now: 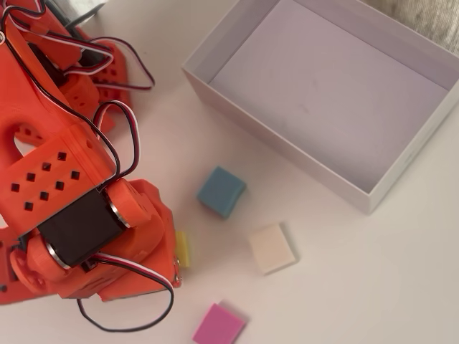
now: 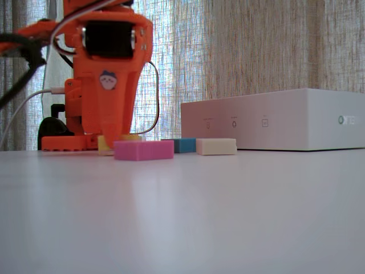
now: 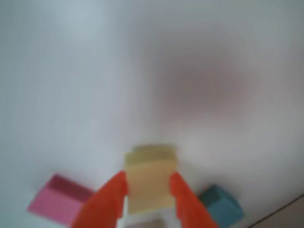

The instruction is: Grasp the yellow cuboid and put it in the bin.

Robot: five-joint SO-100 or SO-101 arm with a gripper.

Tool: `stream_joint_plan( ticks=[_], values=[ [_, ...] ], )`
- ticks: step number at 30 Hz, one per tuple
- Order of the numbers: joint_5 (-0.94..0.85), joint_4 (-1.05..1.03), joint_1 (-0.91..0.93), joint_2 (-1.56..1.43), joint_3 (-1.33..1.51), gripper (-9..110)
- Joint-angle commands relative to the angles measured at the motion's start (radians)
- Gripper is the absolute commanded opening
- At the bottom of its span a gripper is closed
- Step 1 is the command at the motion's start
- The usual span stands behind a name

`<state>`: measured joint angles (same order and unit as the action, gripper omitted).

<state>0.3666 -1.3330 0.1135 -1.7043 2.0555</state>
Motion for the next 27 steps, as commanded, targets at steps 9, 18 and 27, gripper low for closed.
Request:
stream_joint_plan(
  ticks=[9,18,27],
  values=[
    [-0.295,-0.018,-0.414,-0.359,-0.442,-8],
    [-0.561,0.006,-0.882,-0.433,-0.308,-8],
    [-0.58,0.267,-0.992,-0.446,0.146,8]
  ],
)
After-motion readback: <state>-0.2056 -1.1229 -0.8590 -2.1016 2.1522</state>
